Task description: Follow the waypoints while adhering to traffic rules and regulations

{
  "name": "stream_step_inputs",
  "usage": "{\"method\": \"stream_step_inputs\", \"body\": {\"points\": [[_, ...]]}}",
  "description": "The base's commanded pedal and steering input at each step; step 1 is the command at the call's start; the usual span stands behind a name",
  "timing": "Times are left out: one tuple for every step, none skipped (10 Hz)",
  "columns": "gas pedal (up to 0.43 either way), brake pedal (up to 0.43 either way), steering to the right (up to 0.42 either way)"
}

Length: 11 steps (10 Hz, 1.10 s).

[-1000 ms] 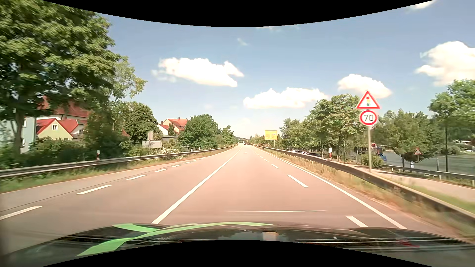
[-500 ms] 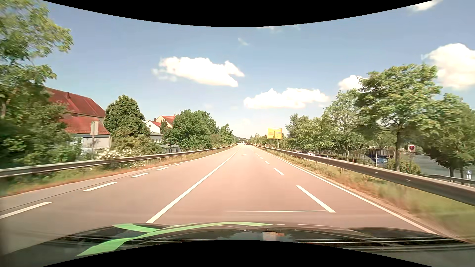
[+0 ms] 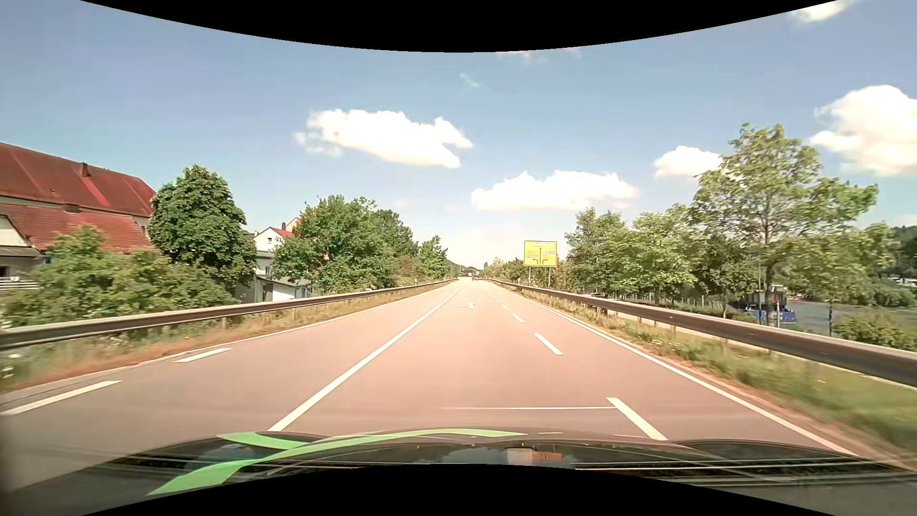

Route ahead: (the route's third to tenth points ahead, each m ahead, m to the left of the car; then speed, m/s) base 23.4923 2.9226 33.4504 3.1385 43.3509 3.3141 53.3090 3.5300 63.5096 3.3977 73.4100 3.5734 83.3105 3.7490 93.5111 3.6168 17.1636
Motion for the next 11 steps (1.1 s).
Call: {"method": "stream_step_inputs", "body": {"points": [[0.11, 0.0, -0.01], [0.11, 0.0, -0.012], [0.11, 0.0, -0.013], [0.11, 0.0, -0.012], [0.11, 0.0, -0.008], [0.11, 0.0, -0.007], [0.118, 0.0, -0.006], [0.118, 0.0, -0.005], [0.118, 0.0, -0.005], [0.11, 0.0, -0.004], [0.11, 0.0, -0.004]]}}
